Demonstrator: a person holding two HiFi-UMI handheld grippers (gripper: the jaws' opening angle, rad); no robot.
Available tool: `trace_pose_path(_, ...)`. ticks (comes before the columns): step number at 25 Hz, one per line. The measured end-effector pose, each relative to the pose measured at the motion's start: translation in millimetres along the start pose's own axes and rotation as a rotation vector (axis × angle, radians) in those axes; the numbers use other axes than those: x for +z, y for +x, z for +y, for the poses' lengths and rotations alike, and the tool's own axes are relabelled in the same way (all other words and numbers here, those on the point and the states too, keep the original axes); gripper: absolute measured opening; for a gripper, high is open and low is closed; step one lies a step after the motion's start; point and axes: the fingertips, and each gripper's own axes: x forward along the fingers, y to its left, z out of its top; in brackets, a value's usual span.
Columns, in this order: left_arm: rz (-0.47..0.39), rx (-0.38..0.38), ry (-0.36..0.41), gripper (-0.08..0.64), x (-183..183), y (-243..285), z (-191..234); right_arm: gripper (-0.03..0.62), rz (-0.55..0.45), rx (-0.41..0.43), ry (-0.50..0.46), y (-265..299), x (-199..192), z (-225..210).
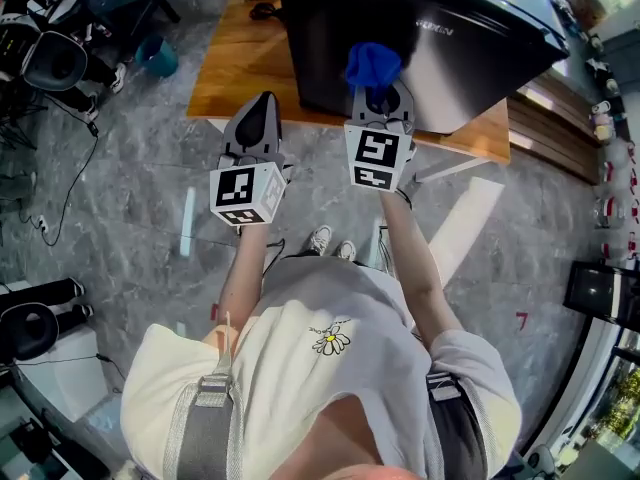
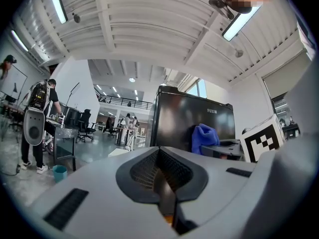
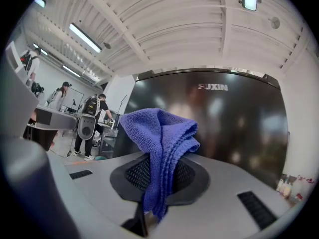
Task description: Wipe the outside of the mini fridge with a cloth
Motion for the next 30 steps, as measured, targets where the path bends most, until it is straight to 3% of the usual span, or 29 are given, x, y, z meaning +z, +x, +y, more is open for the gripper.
trace_pose_path(11, -0.013, -0.045, -0.002, 0.005, 2, 10, -32, 0.072, 0.036, -0.168, 0.011, -38, -23, -96)
trace_pose_path(23, -0.015, -0.077, 0.000, 0.005, 4, 20, -53, 0.072, 0.104, -0.429, 0.051, -83, -62, -230)
trace_pose_path(30, -0.004, -0.093, 0.009, 0.005, 1, 26, -65, 0.072, 0.120, -0.498, 0.068, -92, -74, -266)
